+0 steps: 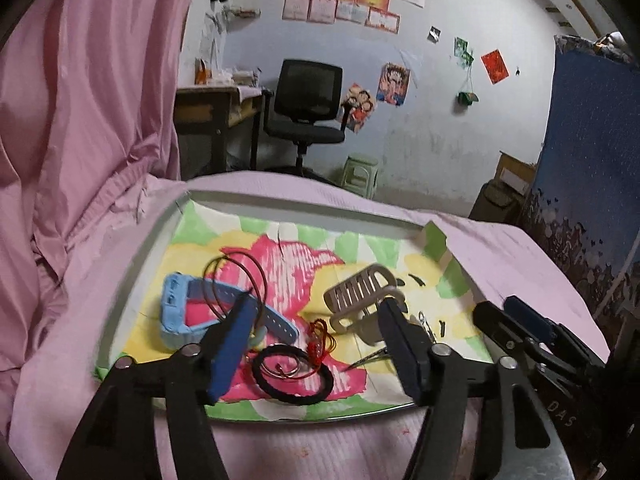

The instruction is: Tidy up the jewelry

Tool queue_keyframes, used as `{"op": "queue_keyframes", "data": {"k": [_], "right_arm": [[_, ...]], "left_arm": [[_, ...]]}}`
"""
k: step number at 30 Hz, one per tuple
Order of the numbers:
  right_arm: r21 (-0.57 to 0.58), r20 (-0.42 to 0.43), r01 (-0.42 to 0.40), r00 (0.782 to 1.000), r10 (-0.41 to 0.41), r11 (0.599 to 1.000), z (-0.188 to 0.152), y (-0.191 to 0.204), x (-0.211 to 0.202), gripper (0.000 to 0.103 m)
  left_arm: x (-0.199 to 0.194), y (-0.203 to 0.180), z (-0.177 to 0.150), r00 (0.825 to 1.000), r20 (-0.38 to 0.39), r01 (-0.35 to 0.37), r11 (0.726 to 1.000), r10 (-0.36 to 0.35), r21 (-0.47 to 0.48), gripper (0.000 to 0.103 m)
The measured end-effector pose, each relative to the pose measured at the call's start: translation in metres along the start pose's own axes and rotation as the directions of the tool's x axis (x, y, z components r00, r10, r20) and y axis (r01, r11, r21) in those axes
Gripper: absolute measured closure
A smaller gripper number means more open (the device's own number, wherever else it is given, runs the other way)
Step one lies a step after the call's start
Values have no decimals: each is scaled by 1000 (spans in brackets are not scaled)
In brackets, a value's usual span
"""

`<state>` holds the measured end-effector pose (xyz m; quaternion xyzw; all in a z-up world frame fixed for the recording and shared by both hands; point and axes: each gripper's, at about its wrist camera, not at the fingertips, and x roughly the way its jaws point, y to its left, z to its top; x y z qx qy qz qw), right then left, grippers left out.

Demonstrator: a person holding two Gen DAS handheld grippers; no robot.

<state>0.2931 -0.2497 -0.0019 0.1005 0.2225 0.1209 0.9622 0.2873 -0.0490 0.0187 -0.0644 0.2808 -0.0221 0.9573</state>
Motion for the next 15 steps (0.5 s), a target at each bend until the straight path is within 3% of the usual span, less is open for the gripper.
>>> {"op": "queue_keyframes", "data": {"k": [1, 5, 7, 15], "right_arm": [[-4, 15, 3, 1000, -3, 1000, 1, 1, -4, 38], [-14, 64, 7, 998, -6, 1000, 8, 6, -19, 21], [-13, 83, 5, 997, -3, 1000, 10, 7, -26, 16], [-12, 130, -1, 991, 3, 1000, 13, 13, -50, 7]], "left_arm": [[-4, 1, 1, 1000, 14, -5, 1000, 5, -2, 28], [-20, 6, 3, 997, 70, -15, 1000, 16, -7, 20], [-28, 9, 2, 995, 96, -27, 1000, 27, -9, 10], [-60, 22, -6, 981, 185, -52, 998, 58, -38, 1]]}}
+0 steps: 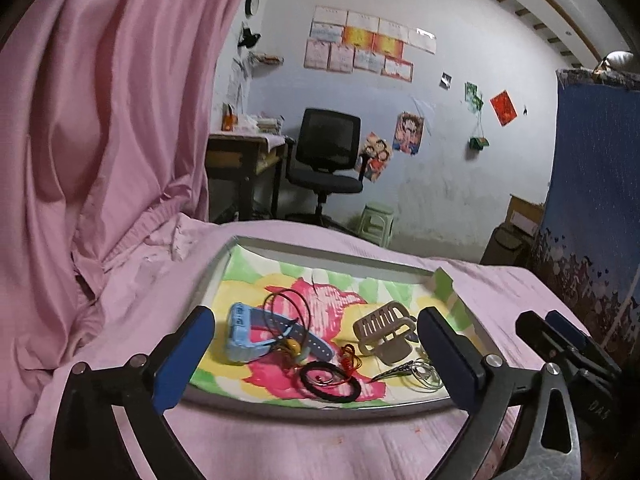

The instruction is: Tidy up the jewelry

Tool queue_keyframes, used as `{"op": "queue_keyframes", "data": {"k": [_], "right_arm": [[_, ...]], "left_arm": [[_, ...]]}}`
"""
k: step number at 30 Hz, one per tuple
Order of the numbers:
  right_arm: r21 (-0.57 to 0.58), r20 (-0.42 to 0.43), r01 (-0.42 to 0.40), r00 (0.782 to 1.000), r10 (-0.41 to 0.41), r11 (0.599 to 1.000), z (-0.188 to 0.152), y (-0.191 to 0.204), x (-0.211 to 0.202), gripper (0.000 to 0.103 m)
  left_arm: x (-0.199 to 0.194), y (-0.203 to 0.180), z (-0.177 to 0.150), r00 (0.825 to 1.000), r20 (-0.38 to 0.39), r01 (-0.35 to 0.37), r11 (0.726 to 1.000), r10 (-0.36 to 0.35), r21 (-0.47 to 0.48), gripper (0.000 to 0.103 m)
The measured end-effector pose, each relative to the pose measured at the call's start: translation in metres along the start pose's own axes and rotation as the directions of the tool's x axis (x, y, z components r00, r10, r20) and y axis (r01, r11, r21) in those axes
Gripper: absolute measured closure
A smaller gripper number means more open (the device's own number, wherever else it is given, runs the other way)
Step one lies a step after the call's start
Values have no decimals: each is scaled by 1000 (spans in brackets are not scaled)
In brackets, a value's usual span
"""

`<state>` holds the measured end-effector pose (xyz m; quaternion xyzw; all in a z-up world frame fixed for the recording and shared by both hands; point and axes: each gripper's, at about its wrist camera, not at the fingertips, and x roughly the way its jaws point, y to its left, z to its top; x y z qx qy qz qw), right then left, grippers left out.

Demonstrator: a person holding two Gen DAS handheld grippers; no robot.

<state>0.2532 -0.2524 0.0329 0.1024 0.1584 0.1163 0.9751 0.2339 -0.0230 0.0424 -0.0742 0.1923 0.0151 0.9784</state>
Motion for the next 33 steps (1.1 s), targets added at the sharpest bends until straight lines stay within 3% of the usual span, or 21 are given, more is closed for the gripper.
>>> {"op": "queue_keyframes", "data": {"k": [19, 33], "right_arm": [[-48, 49, 5, 999, -3, 999, -7, 29, -68, 6], [-49, 47, 8, 999, -6, 999, -40, 48, -116, 6]], "left_arm": [[-85, 20, -23, 996, 89, -3, 1000, 2, 8, 0], [-132, 40, -47, 993, 115, -10, 1000, 9, 6, 0]]}}
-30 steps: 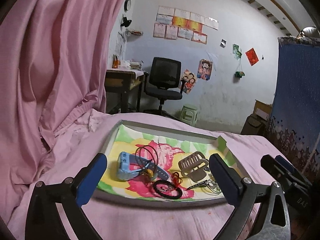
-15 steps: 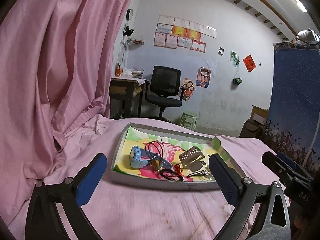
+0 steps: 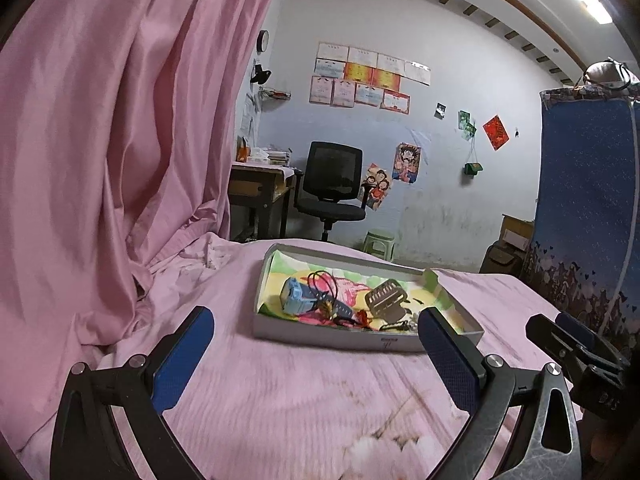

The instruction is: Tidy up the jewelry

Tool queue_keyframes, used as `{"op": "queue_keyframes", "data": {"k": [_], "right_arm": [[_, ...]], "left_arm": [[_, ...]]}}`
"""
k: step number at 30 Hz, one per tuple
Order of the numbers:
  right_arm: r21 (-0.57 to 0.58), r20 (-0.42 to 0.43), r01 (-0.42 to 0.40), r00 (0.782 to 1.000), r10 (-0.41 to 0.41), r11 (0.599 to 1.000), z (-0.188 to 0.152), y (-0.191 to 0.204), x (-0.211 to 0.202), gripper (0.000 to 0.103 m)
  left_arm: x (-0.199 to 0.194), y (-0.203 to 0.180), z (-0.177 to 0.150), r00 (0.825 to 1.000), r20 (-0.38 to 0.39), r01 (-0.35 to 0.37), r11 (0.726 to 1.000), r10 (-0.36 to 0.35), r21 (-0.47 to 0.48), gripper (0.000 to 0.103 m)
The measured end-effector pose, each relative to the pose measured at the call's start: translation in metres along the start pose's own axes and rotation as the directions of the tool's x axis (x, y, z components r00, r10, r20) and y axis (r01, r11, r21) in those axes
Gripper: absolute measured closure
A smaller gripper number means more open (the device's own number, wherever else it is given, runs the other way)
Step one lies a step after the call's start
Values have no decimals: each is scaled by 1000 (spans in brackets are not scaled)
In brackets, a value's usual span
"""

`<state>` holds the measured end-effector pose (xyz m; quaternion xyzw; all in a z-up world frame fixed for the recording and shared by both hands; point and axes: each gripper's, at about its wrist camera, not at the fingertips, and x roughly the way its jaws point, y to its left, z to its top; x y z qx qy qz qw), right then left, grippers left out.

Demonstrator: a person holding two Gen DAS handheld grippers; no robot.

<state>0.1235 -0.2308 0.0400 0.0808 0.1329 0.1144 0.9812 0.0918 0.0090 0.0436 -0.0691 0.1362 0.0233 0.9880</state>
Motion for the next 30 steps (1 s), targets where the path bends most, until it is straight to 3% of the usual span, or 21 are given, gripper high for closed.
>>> {"op": "queue_keyframes", "data": {"k": [19, 30], "right_arm": [[-35, 31, 37, 999, -36, 999, -26, 9, -58, 6], [-57, 26, 70, 997, -69, 996, -38, 6, -71, 2]], "left_arm": [[-52, 19, -33, 999, 29, -45, 999, 44, 23, 0], [-54, 19, -51, 1000, 11, -29, 999, 29, 36, 0]]}}
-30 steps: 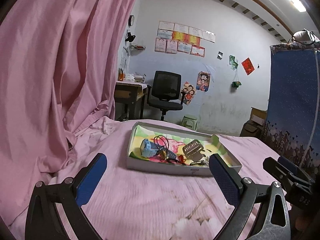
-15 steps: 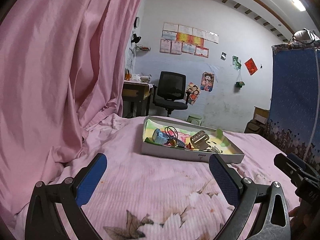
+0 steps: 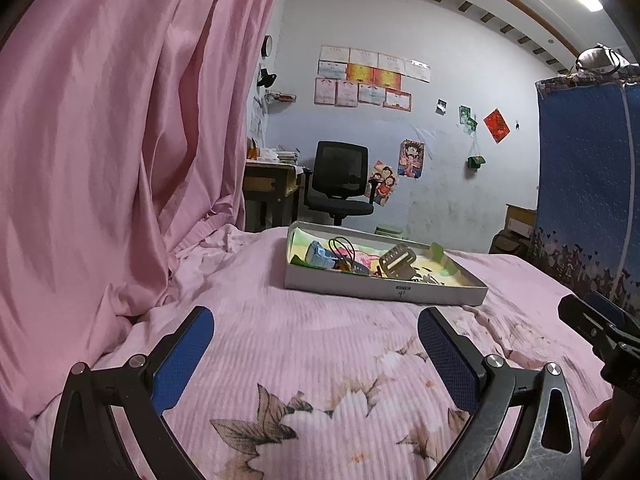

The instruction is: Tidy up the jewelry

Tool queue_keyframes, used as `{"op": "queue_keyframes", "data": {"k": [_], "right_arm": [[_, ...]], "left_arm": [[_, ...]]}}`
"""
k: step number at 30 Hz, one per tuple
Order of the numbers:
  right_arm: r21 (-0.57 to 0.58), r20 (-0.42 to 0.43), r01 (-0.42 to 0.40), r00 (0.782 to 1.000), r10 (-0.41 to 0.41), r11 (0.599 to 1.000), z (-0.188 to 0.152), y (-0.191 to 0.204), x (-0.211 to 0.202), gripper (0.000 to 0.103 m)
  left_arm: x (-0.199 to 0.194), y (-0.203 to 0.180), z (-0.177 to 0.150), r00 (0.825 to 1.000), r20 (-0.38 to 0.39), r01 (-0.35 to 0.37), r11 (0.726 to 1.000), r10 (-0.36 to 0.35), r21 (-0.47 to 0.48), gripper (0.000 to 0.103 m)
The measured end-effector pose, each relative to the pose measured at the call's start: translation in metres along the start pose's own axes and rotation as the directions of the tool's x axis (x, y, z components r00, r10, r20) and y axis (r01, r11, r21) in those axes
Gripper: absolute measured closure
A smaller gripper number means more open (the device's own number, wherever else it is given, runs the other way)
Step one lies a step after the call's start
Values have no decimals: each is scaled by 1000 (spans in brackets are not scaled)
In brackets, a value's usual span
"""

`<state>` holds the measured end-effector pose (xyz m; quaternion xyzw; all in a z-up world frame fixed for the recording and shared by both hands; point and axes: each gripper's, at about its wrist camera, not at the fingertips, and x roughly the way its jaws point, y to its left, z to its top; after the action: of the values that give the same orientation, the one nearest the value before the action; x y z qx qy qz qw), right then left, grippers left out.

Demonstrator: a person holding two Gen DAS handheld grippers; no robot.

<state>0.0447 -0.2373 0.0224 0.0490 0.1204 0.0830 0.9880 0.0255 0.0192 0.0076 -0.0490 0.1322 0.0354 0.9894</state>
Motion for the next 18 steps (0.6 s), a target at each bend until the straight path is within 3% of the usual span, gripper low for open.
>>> {"op": "queue_keyframes", "data": {"k": [18], "right_arm": [[27, -53, 14, 999, -13, 1000, -9, -8, 13, 1]], "left_arm": [[2, -4, -9, 1000, -11, 3, 1000, -3, 12, 0]]}}
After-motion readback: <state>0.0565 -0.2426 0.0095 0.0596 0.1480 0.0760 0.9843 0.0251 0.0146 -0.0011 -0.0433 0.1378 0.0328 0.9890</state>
